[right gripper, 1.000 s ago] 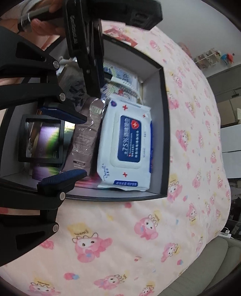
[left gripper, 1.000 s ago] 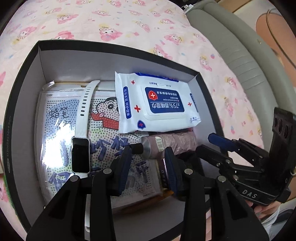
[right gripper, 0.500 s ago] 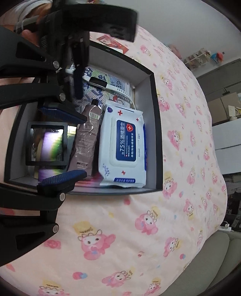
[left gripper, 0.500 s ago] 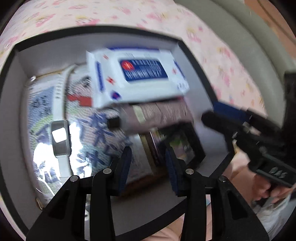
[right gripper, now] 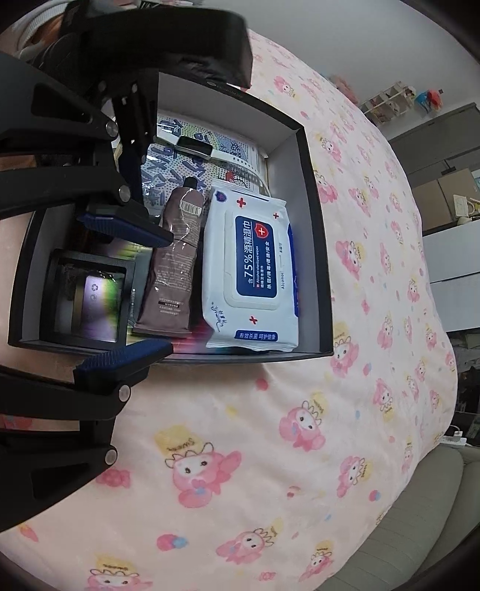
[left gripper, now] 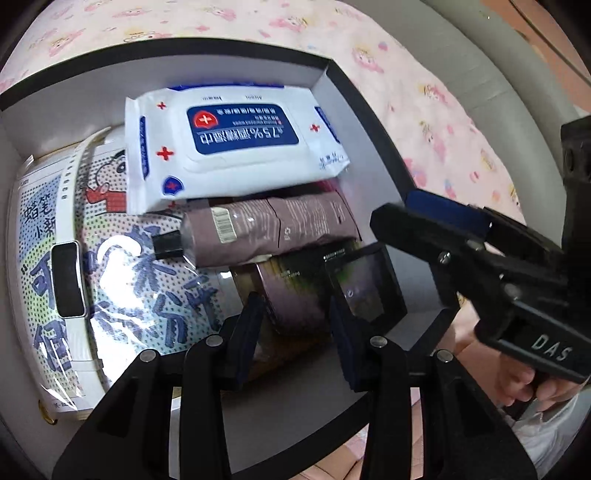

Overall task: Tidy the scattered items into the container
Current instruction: 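Open the left tool and lift it out of the box toward the bed items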

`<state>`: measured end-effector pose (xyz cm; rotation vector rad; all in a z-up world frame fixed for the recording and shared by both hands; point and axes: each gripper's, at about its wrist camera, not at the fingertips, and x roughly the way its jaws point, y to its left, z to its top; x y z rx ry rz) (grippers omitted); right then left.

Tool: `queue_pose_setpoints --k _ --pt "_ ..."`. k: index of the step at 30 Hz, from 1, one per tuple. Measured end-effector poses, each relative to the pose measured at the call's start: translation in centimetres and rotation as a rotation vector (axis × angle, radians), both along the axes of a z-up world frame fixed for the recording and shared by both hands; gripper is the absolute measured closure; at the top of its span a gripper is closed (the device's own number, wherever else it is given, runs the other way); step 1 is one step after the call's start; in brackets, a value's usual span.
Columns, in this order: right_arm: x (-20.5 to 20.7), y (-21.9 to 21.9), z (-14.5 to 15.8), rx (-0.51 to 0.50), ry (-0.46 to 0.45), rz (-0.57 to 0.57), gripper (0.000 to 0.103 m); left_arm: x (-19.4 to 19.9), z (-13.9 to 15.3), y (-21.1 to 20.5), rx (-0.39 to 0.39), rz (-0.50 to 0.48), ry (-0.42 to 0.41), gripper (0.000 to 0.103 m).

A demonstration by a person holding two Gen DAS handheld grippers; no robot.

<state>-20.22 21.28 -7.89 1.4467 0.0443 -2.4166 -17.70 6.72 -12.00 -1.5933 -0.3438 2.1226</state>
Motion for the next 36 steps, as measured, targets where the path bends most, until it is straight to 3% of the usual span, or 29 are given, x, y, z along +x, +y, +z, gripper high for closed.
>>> queue_pose_setpoints --k 3,6,10,14,17,24,32,36 --pt "0.5 -0.4 0.5 0.035 0.027 -0.014 0.055 1.3 0.8 -0.8 -0.054 0.011 0.042 0.065" --pt "2.2 -1.5 2.2 0.066 0.117 -0.030 0.055 3.6 2.6 -1.8 -0.131 0.043 0.130 0.064" --pt "5.0 -3.2 3.4 0.106 0.198 -0.009 0.051 4.9 4.0 -3.6 -0.145 0.116 0.214 0.060" --pt "7.2 -3.4 4.2 0.067 0.215 -0.029 0.050 5.2 4.8 -3.0 -0.195 0.149 0.260 0.058" --pt "8.7 -3.5 4.4 0.058 0.208 -0.032 0.050 4.0 6.3 -2.6 -0.172 0.154 0.250 0.058" --pt "12.1 -5.0 5.7 -0.002 0.196 -0.012 0.050 8.4 10.6 -5.0 -0.264 0.173 0.324 0.052" --pt "14.3 -10.5 8.4 -0.048 0.239 0.129 0.050 12.5 12.4 -11.1 -0.264 0.288 0.312 0.047" --pt "14.6 -13.5 7.8 -0.073 0.206 0.196 0.050 13.4 10.4 -14.9 -0.236 0.431 0.175 0.044"
